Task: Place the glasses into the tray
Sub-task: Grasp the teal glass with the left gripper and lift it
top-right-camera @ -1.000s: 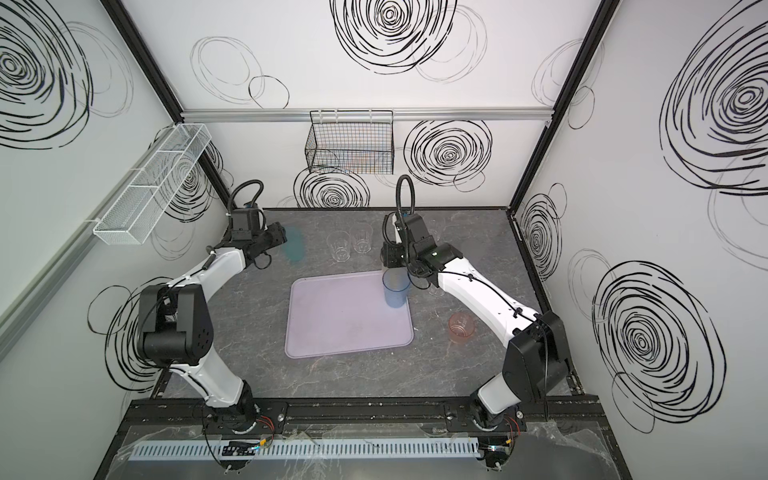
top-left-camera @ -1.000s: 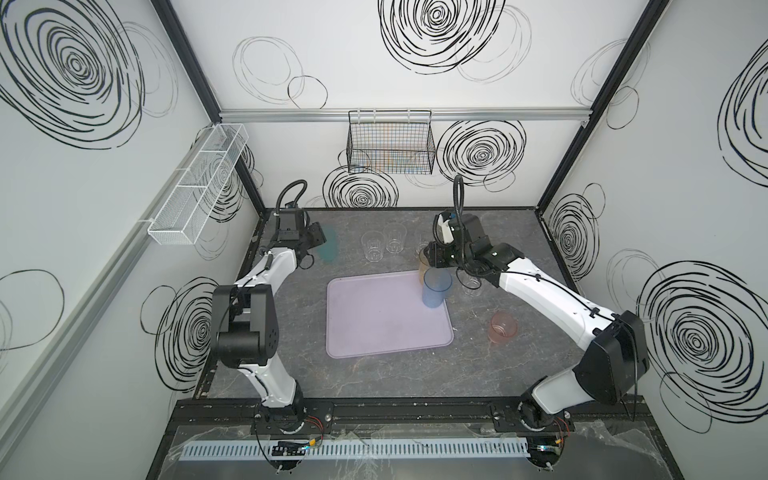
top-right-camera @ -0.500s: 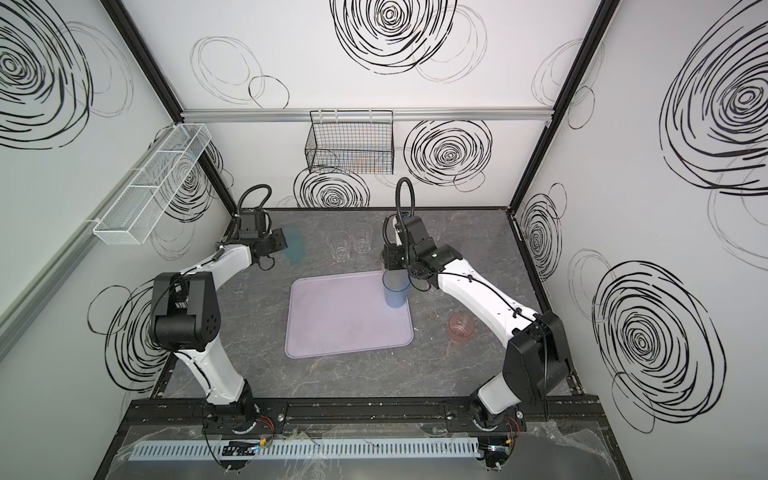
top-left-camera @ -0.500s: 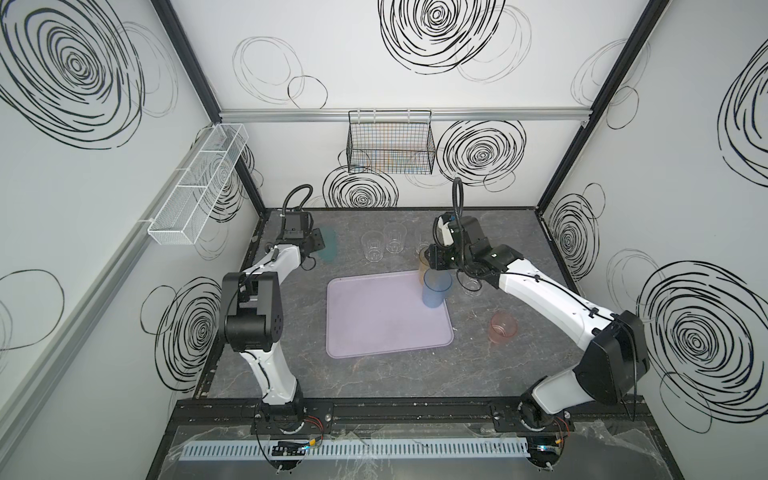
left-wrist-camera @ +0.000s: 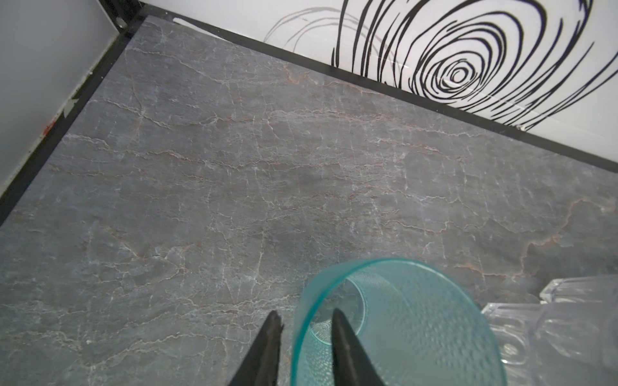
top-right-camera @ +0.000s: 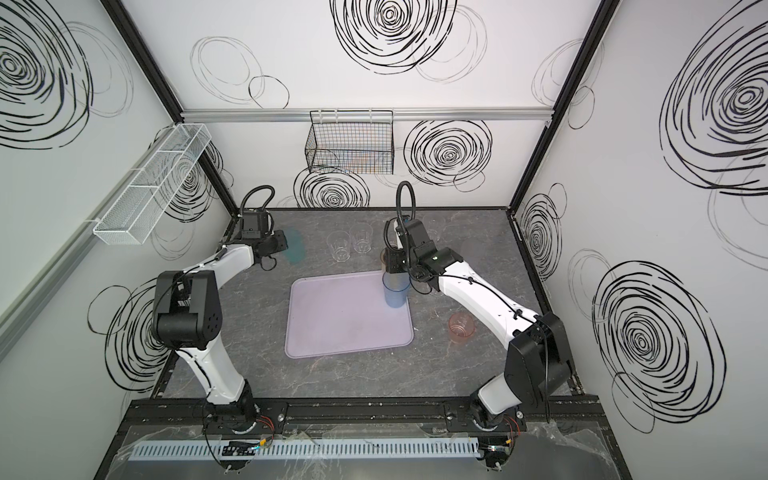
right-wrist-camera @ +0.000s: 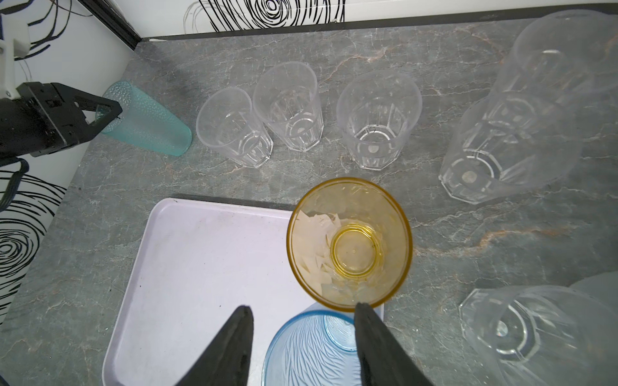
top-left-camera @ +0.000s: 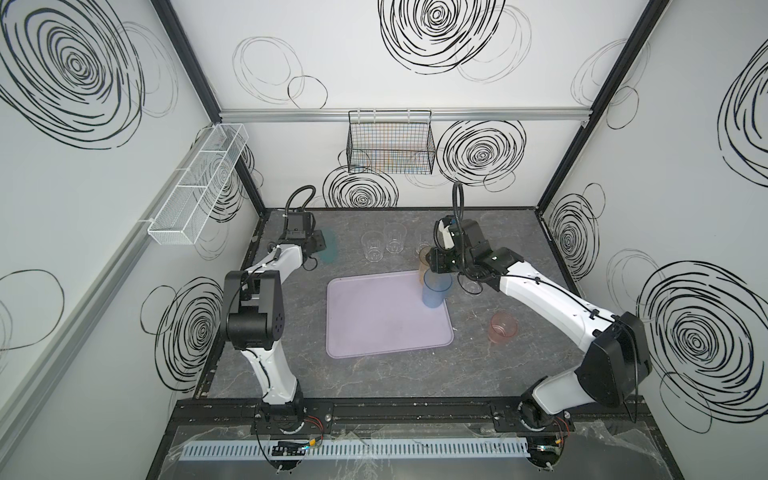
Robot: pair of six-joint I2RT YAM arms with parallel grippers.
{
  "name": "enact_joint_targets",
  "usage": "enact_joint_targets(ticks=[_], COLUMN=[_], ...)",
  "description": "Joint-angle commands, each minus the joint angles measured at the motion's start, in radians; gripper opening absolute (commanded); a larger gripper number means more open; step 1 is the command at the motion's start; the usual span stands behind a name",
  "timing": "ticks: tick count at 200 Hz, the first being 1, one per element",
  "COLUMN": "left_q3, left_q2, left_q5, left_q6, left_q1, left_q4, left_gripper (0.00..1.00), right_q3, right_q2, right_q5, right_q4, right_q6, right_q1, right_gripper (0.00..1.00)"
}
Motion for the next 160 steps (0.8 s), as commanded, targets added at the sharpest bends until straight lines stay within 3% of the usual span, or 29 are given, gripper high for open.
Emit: enact_joint_targets(ticks=[1, 59, 62, 89, 118, 160], left_q3=[-0.018, -0.085, -0.089, -0.127, -0.153, -0.085], left_q2=[0.0, -0.111, -0.119, -0.239, -0.399, -0.5], left_q5=[-0.007, -0.004, -0.001, 0.021, -0.002, 0.001], left_q6=[0.005, -0.008, -0.01, -0.018, 0.021, 0.141], left_q1=[-0.019, -0.02, -0.019, -0.037, -0.128, -0.36], left_q4=[0.002, 0.015, 0.013, -0.023, -0.111, -0.469], left_gripper=[0.22, 0.04, 0.0, 0.0, 0.0, 0.0], right_q3=[-0.012, -0.025, -0.024, 0.013, 0.015, -0.005], right_q2=[-0.035, -0.055, -0.053, -0.043, -0.075, -0.136], right_q5=[0.003, 0.013, 0.013, 0.039, 0.042, 0.029], right_q4=[0.025, 0.026, 0.025, -0.006, -0.004, 0.002], right_q6=[0.013, 0.014, 0.014, -0.004, -0.013, -0.025], right_q1=[0.01, 0.014, 0.015, 0.01, -0.032, -0.13], right_gripper=[0.53, 0.53, 0.53, 0.53, 0.53, 0.53])
